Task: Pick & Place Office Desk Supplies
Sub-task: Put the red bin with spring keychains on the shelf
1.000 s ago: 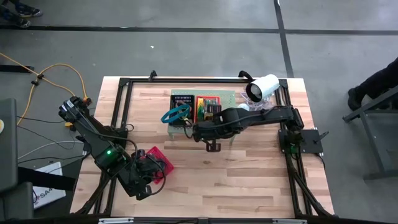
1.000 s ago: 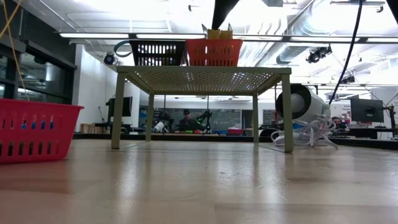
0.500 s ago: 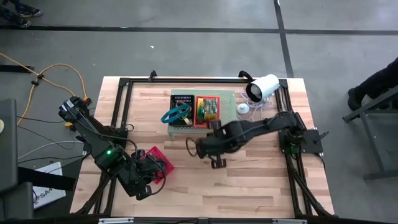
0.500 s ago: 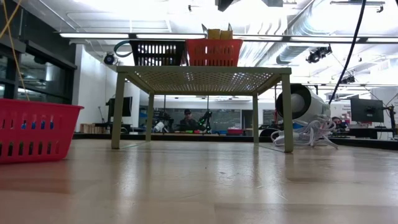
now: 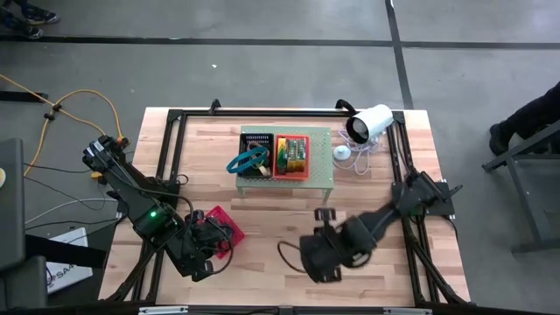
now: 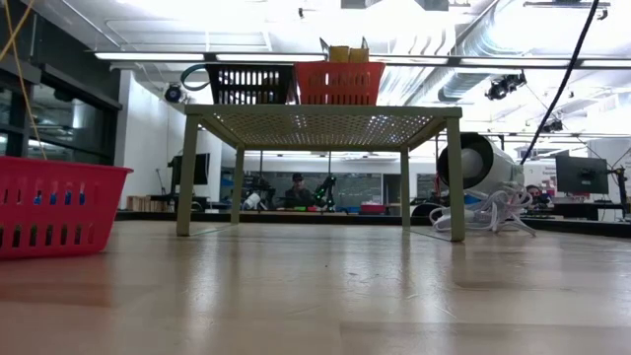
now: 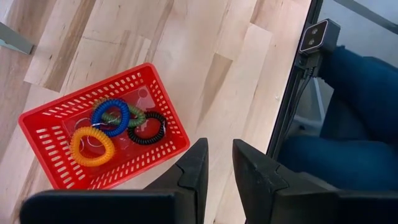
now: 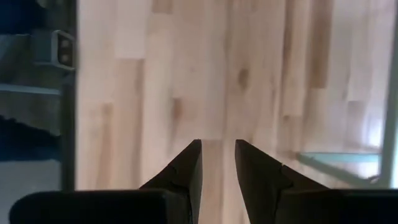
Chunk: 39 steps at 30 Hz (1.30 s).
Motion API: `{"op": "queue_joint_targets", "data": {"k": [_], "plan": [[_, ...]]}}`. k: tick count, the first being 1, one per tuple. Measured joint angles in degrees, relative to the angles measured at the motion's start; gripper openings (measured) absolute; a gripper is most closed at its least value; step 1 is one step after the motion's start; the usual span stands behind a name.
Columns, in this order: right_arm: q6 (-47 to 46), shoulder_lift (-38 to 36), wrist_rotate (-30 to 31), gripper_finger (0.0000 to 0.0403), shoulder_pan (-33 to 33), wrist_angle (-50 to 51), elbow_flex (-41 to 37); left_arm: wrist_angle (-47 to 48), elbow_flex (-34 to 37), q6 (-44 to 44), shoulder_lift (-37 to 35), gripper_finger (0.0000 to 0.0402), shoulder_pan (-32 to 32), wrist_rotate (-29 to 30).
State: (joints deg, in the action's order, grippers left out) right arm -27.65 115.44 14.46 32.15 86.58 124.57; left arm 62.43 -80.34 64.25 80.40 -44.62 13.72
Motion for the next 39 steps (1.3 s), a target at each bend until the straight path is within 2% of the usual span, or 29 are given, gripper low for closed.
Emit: {"op": "queue_joint_targets", "data": {"k": [6, 16, 20, 30, 35, 39], "plan": [[-5.59, 0.02, 0.21, 0.0084, 4.60, 0.18, 0.00, 0.00, 0.00, 0.00, 0.00, 0.0070, 0.00, 0.00], [-7.07, 0.04, 0.02, 0.0084, 5.37, -1.53, 0.00, 0.00, 0.00, 0.00, 0.00, 0.0070, 0.00, 0.00], [-7.07, 0.04, 0.08, 0.0084, 5.23, -6.27, -0.02, 0.00, 0.00, 0.00, 0.00, 0.0070, -0.02, 0.00], [-5.40, 0.04, -0.12, 0.0084, 3.66, -27.68, -0.02, 0.00, 0.00, 0.00, 0.00, 0.0070, -0.01, 0.00], [-2.65, 0.04, -1.08, 0.0084, 2.82, -28.69, -0.02, 0.00, 0.00, 0.01, 0.00, 0.0070, -0.01, 0.00], [-4.36, 0.04, -1.21, 0.0084, 2.22, -27.23, -0.02, 0.00, 0.00, 0.00, 0.00, 0.0070, -0.01, 0.00]]}}
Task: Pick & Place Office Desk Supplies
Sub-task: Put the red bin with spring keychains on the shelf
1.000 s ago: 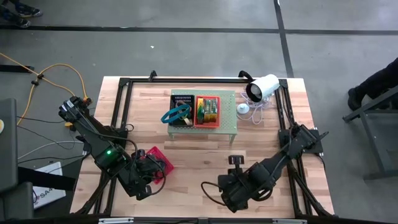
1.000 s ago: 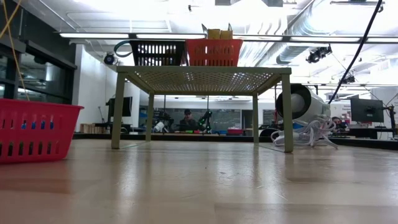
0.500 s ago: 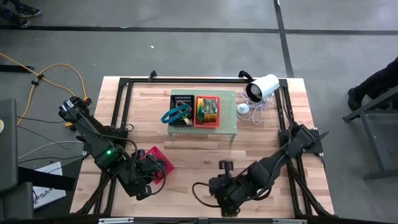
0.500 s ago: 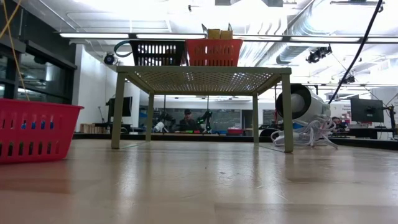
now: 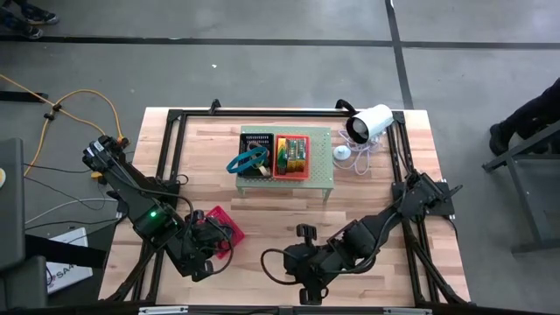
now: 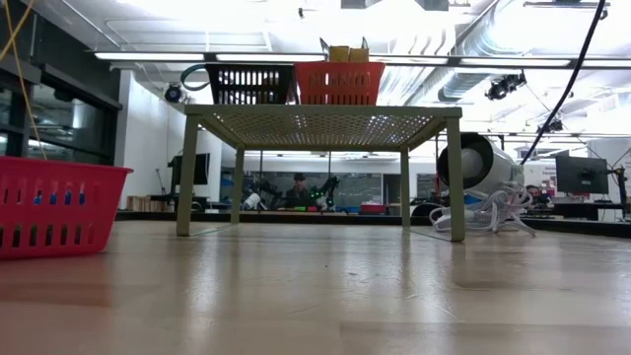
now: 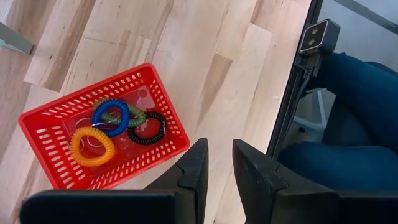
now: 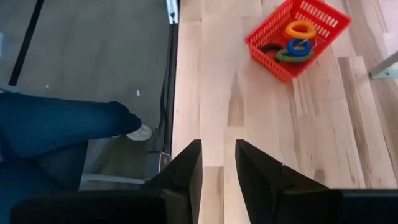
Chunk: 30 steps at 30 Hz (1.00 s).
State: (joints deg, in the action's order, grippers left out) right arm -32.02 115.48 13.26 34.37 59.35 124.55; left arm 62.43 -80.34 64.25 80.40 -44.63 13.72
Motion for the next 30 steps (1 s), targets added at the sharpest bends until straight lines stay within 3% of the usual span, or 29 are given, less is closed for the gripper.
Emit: {"op": "queue_joint_targets", "data": {"k": [15, 30], "plan": [[-1.17, 0.02, -0.21, 0.0084, -0.41, -0.30, 0.00, -1.71, 0.00, 0.00, 0.00, 0.0070, -0.02, 0.00], [-1.17, 0.02, -0.20, 0.0084, -0.43, -9.48, 0.00, -1.73, 0.00, 0.00, 0.00, 0.0070, -0.01, 0.00]]}}
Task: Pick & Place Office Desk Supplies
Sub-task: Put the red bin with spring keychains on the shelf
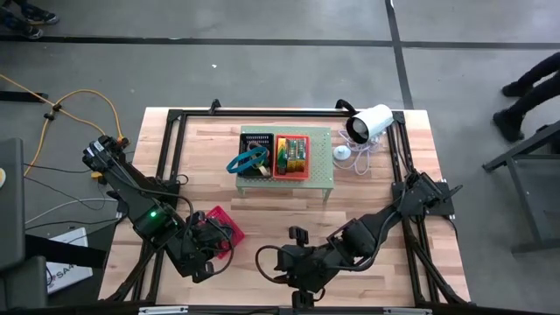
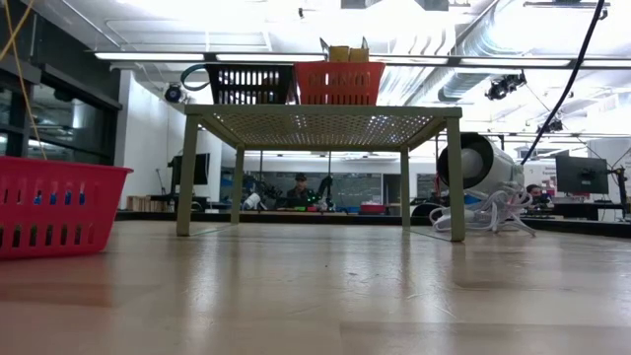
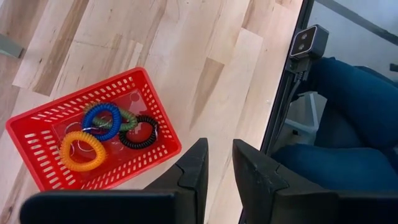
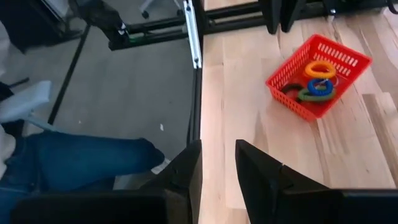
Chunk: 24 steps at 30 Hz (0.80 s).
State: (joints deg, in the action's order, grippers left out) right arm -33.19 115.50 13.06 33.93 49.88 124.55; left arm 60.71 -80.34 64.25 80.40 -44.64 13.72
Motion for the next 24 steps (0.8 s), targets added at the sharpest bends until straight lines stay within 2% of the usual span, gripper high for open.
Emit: {"op": "queue_joint_targets", "data": {"k": [24], "plan": [[1.53, 0.00, 0.31, 0.0084, -2.66, -3.83, 0.00, -0.75, 0.00, 0.00, 0.00, 0.0070, 0.00, 0.02]]}}
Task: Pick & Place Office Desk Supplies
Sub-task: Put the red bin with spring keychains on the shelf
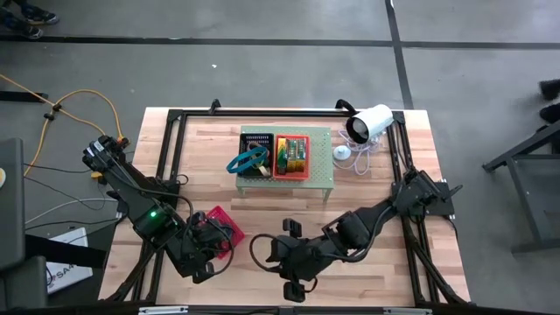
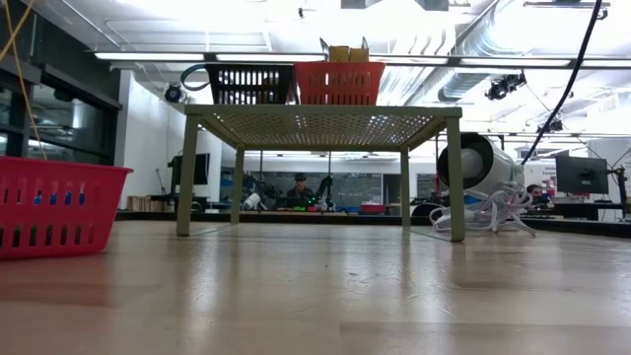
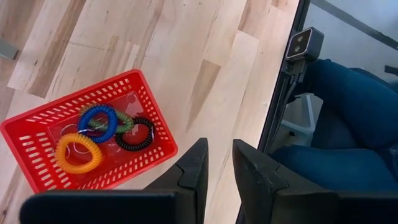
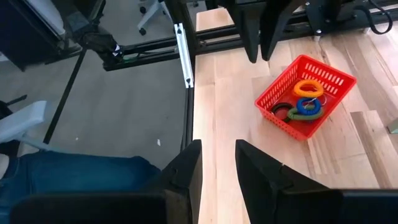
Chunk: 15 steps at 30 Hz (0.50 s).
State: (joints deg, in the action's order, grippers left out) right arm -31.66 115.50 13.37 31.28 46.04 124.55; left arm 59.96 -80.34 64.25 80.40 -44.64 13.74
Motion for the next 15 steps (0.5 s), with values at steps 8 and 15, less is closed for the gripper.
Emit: {"op": "queue_joint_targets", "data": {"k": [8, 15], "plan": [[-0.02, 0.00, -0.07, 0.0084, -1.82, -0.02, 0.00, -0.04, 0.00, 0.00, 0.00, 0.0070, 0.02, 0.00], [-0.02, 0.00, -0.09, 0.0084, -3.33, -0.02, 0.00, -0.02, 0.00, -0.41, 0.00, 0.0070, 0.00, 0.00]]}}
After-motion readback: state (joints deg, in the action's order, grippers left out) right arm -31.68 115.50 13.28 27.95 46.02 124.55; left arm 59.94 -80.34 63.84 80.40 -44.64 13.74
